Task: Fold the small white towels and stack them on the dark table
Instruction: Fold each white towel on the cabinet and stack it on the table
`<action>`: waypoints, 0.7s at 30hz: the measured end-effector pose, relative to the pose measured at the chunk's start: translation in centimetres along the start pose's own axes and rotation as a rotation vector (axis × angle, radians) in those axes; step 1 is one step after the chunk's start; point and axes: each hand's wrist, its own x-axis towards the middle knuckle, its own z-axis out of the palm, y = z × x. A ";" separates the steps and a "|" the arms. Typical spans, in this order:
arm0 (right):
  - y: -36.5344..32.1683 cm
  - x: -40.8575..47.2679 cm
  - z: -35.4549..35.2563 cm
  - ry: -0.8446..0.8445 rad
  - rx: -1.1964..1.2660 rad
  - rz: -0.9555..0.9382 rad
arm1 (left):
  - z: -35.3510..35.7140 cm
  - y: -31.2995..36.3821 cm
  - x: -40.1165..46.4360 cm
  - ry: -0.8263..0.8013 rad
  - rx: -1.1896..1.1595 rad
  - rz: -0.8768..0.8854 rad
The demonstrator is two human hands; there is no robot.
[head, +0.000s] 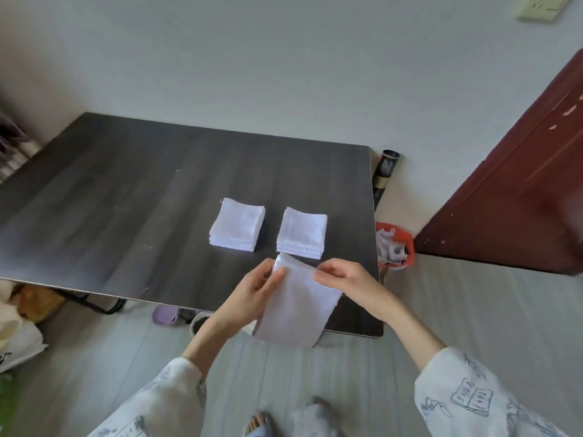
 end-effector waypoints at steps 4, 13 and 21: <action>2.3 3.8 -1.8 -0.090 0.450 0.224 | -1.1 -0.4 5.7 -0.060 -0.181 -0.138; 3.0 15.2 -5.5 0.073 0.303 0.316 | -2.8 -3.5 19.0 -0.045 -0.141 -0.380; 4.4 22.9 -6.3 0.210 0.076 0.390 | -3.6 -5.9 26.3 -0.060 0.026 -0.503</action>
